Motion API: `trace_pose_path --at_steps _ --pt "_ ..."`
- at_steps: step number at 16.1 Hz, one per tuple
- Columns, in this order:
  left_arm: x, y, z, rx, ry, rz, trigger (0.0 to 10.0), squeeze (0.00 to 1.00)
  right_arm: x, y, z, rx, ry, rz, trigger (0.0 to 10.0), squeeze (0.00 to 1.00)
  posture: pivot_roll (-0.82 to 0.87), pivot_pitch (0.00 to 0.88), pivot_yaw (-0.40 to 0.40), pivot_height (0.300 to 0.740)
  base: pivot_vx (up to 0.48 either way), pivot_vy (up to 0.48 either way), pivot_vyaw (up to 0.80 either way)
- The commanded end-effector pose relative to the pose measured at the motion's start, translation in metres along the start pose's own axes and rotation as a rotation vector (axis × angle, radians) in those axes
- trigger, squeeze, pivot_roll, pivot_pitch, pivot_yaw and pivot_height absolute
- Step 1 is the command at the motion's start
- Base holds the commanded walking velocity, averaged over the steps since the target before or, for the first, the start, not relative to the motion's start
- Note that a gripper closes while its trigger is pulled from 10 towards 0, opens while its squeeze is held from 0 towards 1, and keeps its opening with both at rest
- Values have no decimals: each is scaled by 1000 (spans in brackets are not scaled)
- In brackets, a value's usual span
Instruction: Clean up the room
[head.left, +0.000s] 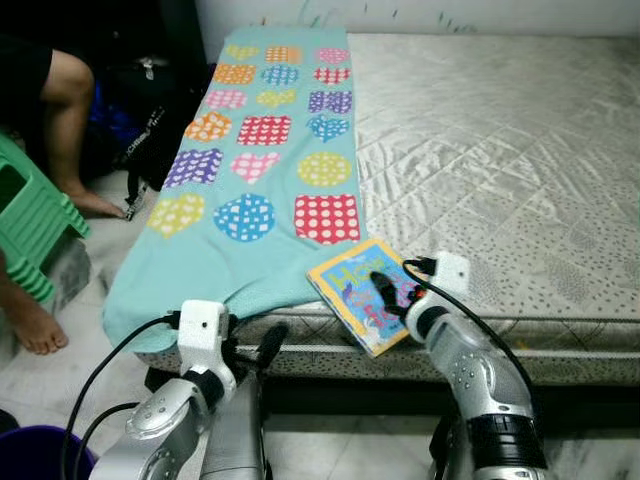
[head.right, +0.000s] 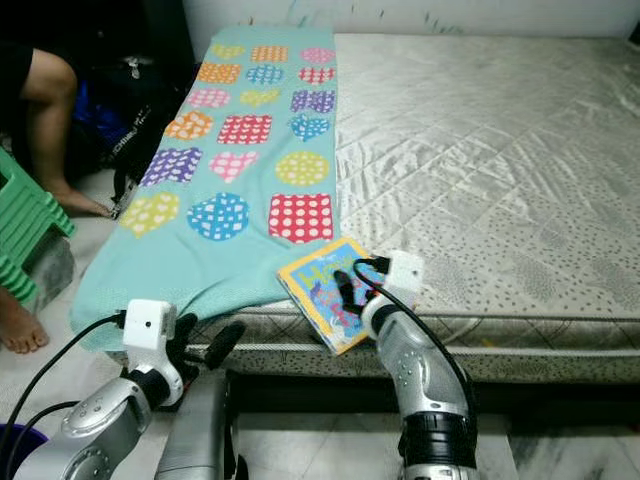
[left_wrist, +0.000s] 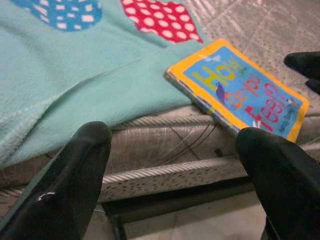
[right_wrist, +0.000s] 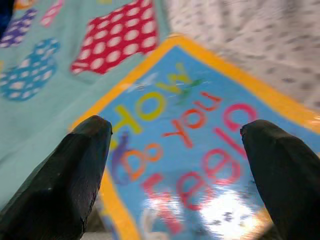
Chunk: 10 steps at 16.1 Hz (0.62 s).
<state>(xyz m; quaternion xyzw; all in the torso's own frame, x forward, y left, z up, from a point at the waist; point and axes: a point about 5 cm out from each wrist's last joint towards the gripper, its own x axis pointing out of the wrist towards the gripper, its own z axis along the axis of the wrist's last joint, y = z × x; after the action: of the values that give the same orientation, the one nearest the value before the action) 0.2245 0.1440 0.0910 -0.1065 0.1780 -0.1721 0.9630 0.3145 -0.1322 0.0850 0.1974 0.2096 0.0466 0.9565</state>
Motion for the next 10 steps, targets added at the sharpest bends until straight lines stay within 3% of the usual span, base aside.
trace_pose_path --at_steps 1,7,10 --pt "0 0 -3 0 24 5 10000 0 2 -4 2 -11 -6 -47 10000 0 -32 49 14 501 0 0 0" --pt "-1 3 -8 -15 50 25 10000 0 3 -21 -5 -90 40 -185 10000 0 -30 44 9 501 0 0 0" --pt "-1 2 -8 -22 55 23 10000 0 2 -24 -11 -79 84 -202 10000 0 -33 46 8 501 0 0 0"
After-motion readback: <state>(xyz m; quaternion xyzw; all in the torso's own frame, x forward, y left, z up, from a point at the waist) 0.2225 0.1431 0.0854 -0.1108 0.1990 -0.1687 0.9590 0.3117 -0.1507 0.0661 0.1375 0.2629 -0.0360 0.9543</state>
